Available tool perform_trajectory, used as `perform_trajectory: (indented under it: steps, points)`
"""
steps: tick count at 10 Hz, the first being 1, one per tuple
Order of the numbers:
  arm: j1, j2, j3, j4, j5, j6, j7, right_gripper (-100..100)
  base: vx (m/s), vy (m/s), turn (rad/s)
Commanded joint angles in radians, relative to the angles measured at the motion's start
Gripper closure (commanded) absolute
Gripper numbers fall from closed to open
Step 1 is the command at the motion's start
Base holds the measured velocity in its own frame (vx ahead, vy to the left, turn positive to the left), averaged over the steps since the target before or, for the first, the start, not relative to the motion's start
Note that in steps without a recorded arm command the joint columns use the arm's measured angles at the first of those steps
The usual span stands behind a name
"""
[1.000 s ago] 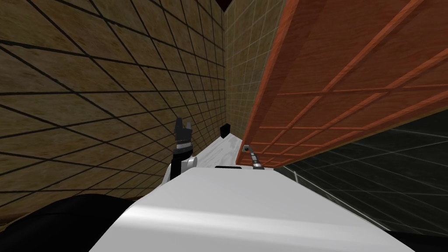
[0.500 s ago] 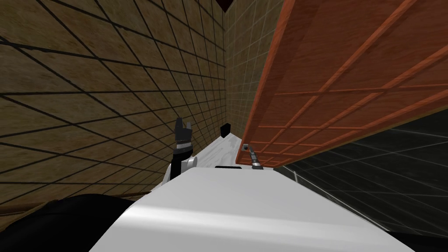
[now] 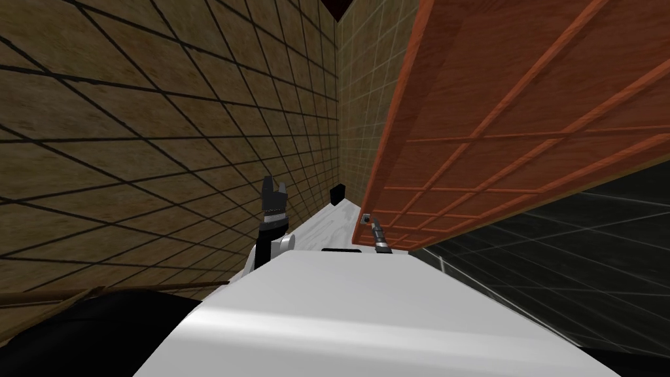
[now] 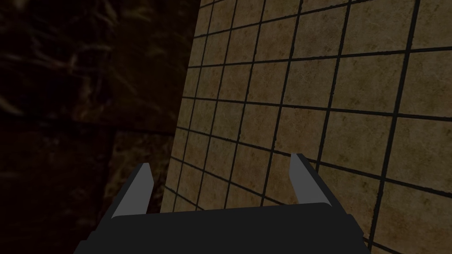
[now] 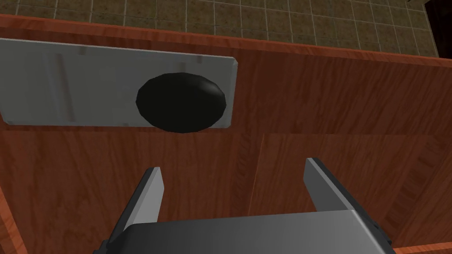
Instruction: Push the door open
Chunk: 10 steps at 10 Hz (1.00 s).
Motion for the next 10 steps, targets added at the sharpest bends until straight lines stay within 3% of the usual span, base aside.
perform_trajectory:
  steps: [1, 4, 5, 7, 10]
  points:
    - [-0.005, 0.000, 0.016, 0.002, -0.031, 0.002, -0.050, -100, -0.039, -0.012, 0.033]
    - [-0.017, 0.002, 0.045, 0.010, -0.087, 0.002, -0.127, -100, -0.045, -0.019, 0.033]
    - [-0.017, 0.002, 0.045, 0.010, -0.087, 0.002, -0.132, -100, -0.033, -0.011, 0.015]
    - [-0.028, 0.004, 0.075, 0.018, -0.144, 0.003, -0.198, -100, -0.044, -0.020, 0.044]
    - [-0.034, 0.006, 0.090, 0.022, -0.173, 0.003, -0.256, -100, -0.041, -0.017, 0.024]
